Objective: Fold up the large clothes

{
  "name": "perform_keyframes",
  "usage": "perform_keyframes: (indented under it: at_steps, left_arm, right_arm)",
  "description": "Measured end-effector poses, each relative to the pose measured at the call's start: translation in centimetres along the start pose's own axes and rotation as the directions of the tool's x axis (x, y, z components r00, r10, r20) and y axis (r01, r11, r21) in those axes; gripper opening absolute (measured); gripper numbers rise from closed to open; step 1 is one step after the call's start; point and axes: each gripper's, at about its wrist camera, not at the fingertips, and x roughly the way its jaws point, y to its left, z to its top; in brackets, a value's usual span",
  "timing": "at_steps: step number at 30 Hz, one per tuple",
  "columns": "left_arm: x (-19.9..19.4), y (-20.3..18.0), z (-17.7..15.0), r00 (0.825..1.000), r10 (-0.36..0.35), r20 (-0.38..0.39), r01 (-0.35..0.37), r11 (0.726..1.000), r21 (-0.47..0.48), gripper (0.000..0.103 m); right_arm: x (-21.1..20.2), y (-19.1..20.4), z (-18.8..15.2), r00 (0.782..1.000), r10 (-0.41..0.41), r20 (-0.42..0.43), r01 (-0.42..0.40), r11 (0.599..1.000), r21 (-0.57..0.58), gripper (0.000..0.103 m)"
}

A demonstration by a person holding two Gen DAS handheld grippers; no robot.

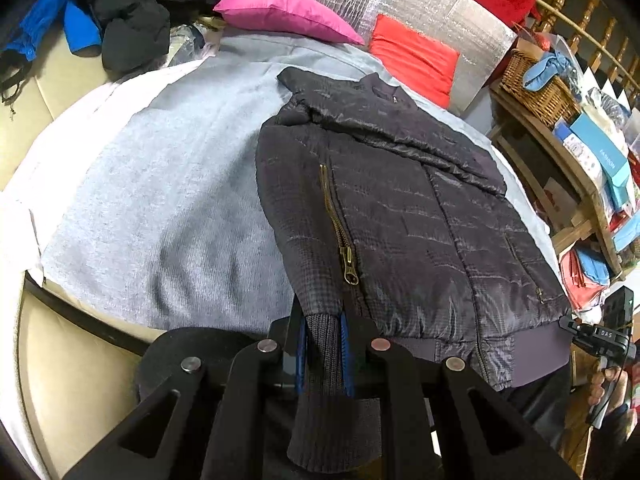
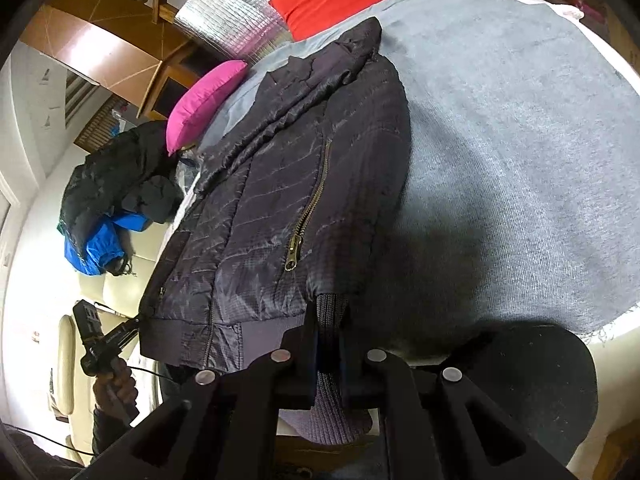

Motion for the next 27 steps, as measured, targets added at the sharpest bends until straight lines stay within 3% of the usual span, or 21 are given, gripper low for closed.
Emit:
perform_keyframes:
  at_steps: [27]
  left_arm:
    - [-0.19,0.43,0.60,0.999,-0.048,0.010,0.049,0.997,-0.053,0.015]
  right_arm:
    - [-0.91,0.38,0.71,0.996,0.085,0.042,-0.086,0.996,0.021,0.008]
